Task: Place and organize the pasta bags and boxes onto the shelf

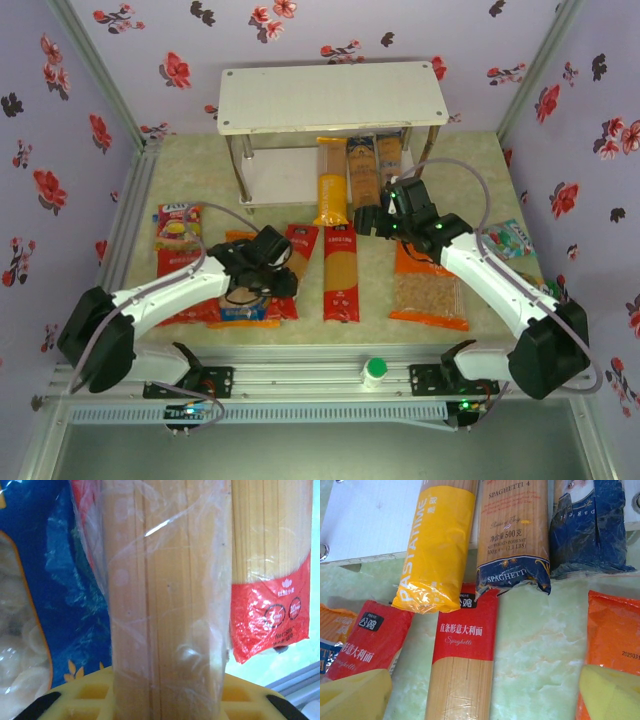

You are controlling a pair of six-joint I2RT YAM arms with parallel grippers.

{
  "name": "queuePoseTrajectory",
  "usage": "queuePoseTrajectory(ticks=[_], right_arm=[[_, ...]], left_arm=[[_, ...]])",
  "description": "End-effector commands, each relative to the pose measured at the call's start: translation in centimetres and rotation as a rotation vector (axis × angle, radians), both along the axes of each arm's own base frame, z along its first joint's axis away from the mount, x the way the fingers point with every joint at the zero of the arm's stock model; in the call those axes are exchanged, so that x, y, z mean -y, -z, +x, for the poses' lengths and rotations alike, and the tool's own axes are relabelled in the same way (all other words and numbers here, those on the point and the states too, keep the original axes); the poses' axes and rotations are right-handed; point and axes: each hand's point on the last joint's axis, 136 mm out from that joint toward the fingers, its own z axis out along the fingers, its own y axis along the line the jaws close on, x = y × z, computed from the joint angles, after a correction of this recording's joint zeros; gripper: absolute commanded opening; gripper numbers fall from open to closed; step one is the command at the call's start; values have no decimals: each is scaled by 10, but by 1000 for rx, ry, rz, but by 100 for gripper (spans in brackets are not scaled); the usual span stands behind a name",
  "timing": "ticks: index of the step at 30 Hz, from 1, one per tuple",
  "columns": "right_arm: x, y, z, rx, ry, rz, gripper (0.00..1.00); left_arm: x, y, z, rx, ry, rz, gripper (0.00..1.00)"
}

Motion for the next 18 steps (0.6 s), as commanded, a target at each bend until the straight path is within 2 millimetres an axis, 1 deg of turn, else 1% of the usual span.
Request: queuePoseTrajectory(ticks=[1,6,10,14,18], right_arm=[[2,-8,1,26,18,29,97],[1,-9,2,28,15,31,97],[0,-7,3,25,13,31,97],[-1,-6,4,23,12,32,97],[0,-5,3,21,13,30,97]], left_arm=[[0,-38,10,83,-10,-51,0],[-11,-46,5,76,-19,-34,0],[-14,-52,4,85,-27,-47,0],[-16,-63,7,109,-39,-70,0],[-17,-77,14,148,-56,-104,0]])
